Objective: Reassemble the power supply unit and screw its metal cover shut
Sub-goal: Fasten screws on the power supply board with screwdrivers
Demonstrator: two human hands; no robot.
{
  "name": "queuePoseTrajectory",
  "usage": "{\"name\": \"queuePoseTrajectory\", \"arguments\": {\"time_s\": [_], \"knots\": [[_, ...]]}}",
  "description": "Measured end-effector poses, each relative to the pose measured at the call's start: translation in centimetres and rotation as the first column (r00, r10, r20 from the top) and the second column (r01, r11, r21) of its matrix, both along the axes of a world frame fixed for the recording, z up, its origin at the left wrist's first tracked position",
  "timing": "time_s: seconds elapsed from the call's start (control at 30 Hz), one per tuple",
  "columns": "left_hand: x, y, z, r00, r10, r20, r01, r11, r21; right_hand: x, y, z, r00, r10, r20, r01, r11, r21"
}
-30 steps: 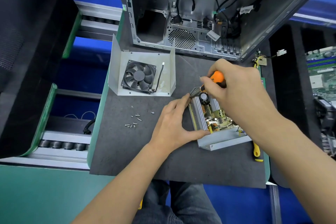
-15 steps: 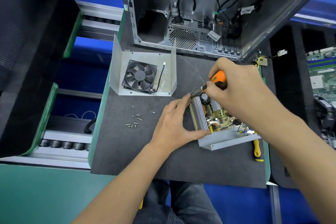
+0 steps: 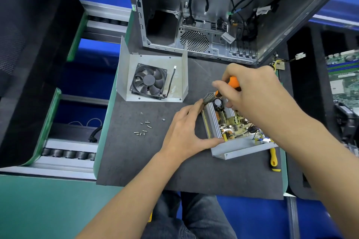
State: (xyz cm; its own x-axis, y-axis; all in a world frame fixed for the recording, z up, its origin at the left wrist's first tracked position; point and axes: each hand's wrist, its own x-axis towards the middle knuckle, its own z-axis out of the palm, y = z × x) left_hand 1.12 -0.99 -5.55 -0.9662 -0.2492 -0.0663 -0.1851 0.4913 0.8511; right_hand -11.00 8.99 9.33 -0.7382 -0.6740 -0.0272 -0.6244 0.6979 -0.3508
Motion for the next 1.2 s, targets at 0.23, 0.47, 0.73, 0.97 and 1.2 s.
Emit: {"name": "queuePoseTrajectory", "arguments": {"time_s": [0.23,0.47,0.73,0.97,1.2], "knots": [[-0.1,-0.1,0.0,1.000,-0.021,0.006,0.020,1.000,0.019,-0.3,0.6,0.0,0.995,-0.069,0.067,0.069,0.998,0.004],[0.0,0.0,-0.3,1.000,-0.001,-0.028,0.002,1.000,0.024,0.3,1.1,-0.7,0.992,-0.119,0.031,0.121,0.989,-0.087],[0.4,-0.2,-0.1,0.984,0.128,-0.125,-0.103,0.976,0.190,0.8,2.2,0.3,0.977,-0.210,0.030,0.213,0.967,-0.142],[-0.7,-0.4,0.6,0.902,0.410,-0.136,-0.349,0.877,0.330,0.8,4.6,1.2,0.873,-0.399,0.281,0.471,0.840,-0.270],[-1.5,-0.3,3.1,0.904,0.428,-0.018,-0.300,0.663,0.686,1.1,5.5,0.8,0.792,-0.359,0.494,0.546,0.778,-0.311]]}}
